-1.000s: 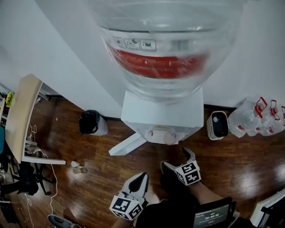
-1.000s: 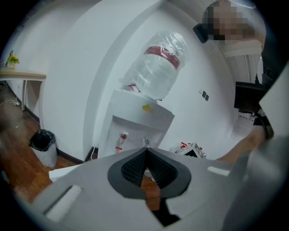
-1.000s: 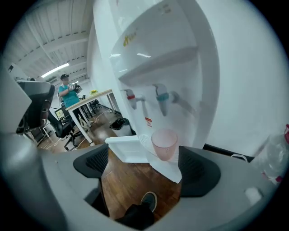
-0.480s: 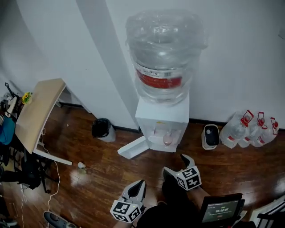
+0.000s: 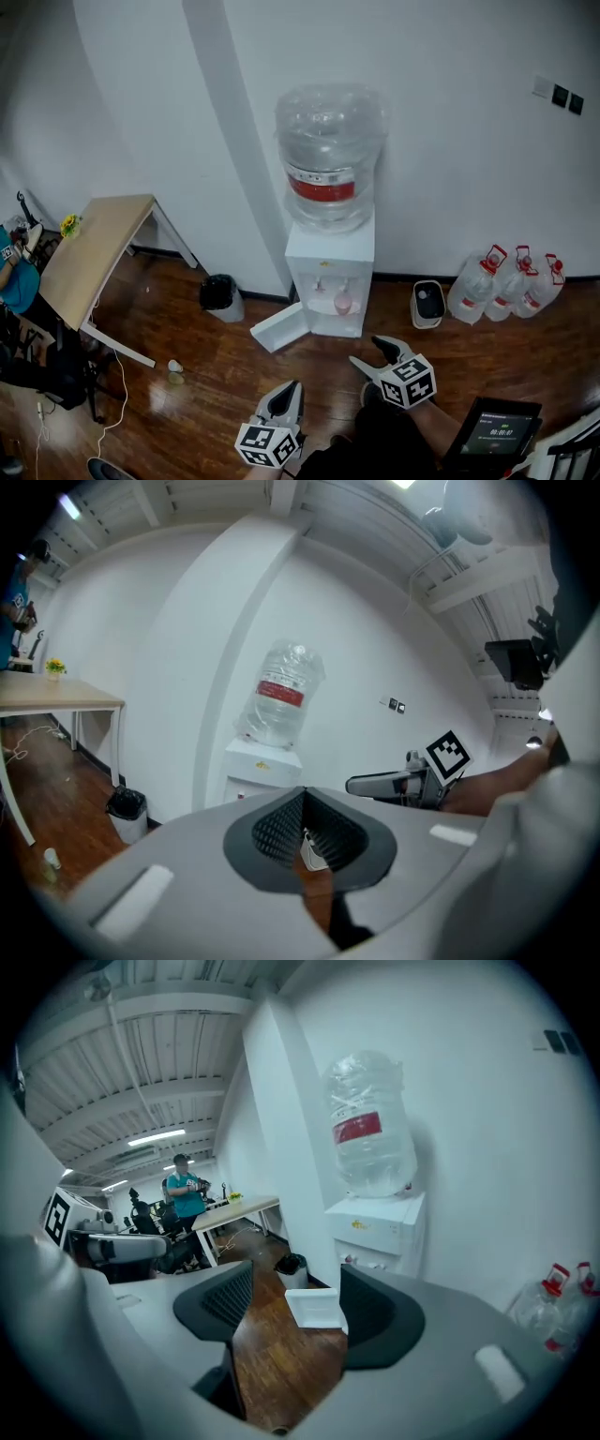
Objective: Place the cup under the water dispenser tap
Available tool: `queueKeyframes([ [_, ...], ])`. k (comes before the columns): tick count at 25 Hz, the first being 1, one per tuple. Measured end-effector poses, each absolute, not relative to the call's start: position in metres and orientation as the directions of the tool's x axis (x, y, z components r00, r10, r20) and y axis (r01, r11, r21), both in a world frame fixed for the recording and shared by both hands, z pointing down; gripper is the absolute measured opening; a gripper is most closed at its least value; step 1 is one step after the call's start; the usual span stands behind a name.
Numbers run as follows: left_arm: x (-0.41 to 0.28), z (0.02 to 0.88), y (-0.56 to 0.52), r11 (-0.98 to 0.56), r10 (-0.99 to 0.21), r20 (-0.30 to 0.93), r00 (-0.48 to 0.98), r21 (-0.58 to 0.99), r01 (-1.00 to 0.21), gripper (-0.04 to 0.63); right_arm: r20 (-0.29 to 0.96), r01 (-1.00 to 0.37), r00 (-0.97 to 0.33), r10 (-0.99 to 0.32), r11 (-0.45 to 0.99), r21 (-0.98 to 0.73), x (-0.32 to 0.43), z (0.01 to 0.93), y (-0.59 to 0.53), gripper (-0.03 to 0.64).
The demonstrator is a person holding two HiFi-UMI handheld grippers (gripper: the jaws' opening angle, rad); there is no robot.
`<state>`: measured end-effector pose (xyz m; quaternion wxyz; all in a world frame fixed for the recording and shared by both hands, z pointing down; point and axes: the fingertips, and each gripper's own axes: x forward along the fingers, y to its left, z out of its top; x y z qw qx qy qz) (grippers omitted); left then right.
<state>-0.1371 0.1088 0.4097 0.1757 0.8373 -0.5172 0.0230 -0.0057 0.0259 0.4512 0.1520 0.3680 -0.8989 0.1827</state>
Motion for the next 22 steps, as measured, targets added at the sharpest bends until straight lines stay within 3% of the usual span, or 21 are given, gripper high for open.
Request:
queueKeyframes([
  [4, -0.13, 0.399, 0.114, -0.404, -0.864, 0.208, 0.459, 0.257, -0.878, 0.0, 0.379, -0.694, -0.702, -0.604, 0.7, -0.17, 0.001, 0.423, 0.046, 0.196],
  [15, -0.07, 0.369, 0.114, -0.387, -0.875, 0.191, 0.445, 0.276, -0.88, 0.0, 0.348, -0.618, -0.766, -0.54, 0.767, -0.17, 0.032, 0.385, 0.062, 0.181],
  [22, -0.064, 0.363, 0.118, -0.4, -0.866, 0.197, 0.46, 0.281, -0.872, 0.0, 0.298, -0.66, -0.743, -0.6, 0.732, -0.172, 0.038, 0.369, 0.053, 0.153],
])
